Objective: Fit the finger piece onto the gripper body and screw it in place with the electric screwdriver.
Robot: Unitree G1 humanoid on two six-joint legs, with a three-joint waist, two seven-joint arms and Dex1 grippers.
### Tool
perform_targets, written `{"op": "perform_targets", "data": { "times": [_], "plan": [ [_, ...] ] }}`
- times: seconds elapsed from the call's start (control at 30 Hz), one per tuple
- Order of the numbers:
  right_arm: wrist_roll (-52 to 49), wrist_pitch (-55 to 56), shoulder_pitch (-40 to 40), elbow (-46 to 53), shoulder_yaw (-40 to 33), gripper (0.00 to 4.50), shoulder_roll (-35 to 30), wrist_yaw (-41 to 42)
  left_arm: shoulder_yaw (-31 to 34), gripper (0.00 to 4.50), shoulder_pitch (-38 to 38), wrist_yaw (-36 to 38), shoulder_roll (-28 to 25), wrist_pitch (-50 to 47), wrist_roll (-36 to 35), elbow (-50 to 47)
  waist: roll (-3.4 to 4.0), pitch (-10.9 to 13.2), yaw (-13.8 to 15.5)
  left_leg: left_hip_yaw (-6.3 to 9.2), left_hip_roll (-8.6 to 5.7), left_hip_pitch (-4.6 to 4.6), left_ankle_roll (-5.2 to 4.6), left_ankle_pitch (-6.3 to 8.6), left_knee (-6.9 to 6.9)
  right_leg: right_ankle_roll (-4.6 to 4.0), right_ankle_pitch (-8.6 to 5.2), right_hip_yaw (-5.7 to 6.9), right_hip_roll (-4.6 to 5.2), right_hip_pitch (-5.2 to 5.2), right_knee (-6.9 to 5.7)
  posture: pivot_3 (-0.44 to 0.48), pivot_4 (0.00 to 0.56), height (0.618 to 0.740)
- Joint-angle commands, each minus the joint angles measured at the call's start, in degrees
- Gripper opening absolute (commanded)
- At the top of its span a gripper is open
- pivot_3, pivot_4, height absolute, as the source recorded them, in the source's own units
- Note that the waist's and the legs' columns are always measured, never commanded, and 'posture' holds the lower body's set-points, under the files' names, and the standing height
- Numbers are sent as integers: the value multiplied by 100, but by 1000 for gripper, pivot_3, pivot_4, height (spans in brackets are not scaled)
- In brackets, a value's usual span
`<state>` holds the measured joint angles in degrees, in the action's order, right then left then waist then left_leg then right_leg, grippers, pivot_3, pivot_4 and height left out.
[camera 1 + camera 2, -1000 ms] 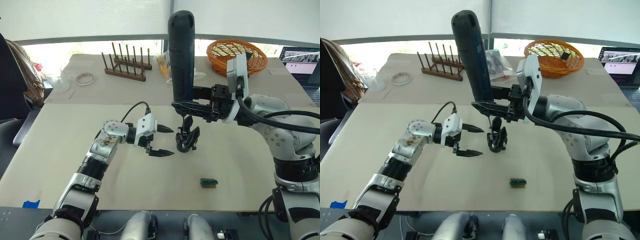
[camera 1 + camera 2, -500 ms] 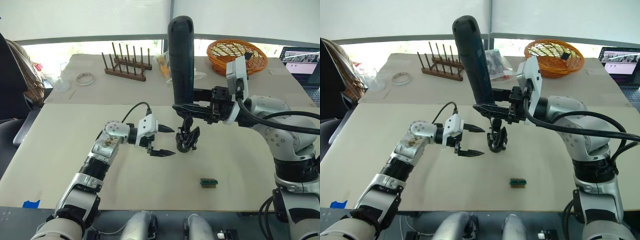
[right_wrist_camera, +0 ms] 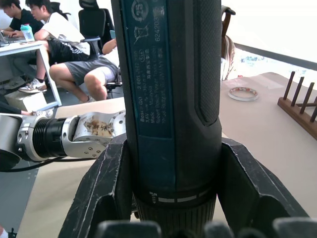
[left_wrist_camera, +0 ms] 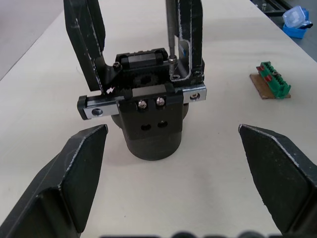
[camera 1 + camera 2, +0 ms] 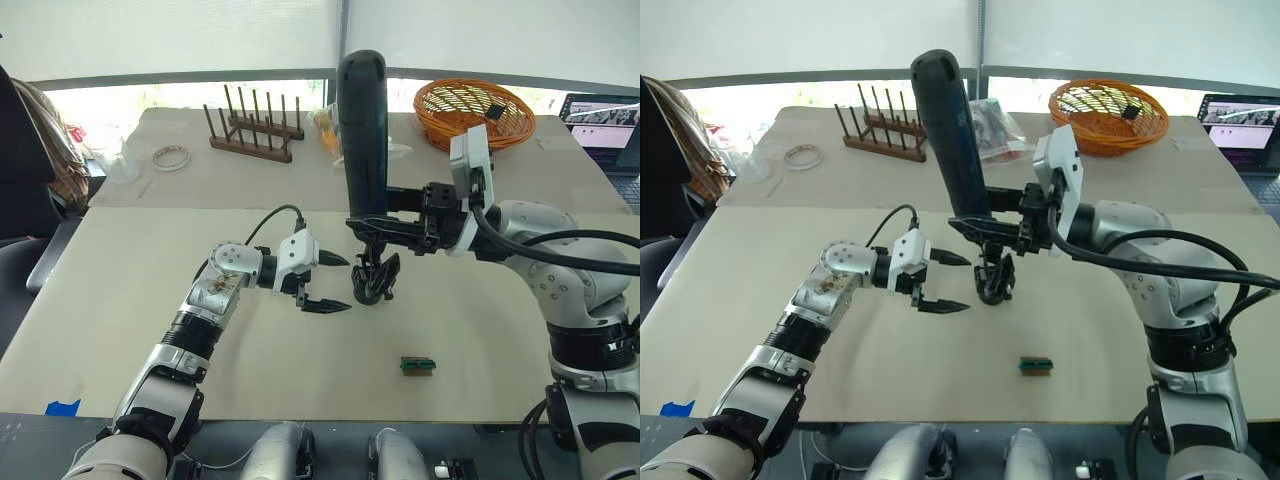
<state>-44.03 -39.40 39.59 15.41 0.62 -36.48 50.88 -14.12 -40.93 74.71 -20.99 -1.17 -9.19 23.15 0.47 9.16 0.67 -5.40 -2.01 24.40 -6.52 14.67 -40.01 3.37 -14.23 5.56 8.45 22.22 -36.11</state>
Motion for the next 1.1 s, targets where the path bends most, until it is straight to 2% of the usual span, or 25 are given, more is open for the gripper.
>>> {"op": "perform_targets", "data": {
  "times": [0.03, 1.1],
  "plan": [
    [-122, 96, 86, 278, -318, 1974, -31, 52, 31, 4500, -125, -12, 40, 151, -35, -88, 0, 0, -2, 0, 0, 0, 0, 0, 0, 0, 0, 0, 0, 0, 0, 0, 150, 740],
    [71, 77, 180, 230, -314, 1974, 111, 84, 38, 4500, -81, -25, 30, 132, -43, -168, 0, 0, -1, 1, 0, 0, 0, 0, 0, 0, 0, 0, 0, 0, 0, 0, 150, 740]
  ]
}}
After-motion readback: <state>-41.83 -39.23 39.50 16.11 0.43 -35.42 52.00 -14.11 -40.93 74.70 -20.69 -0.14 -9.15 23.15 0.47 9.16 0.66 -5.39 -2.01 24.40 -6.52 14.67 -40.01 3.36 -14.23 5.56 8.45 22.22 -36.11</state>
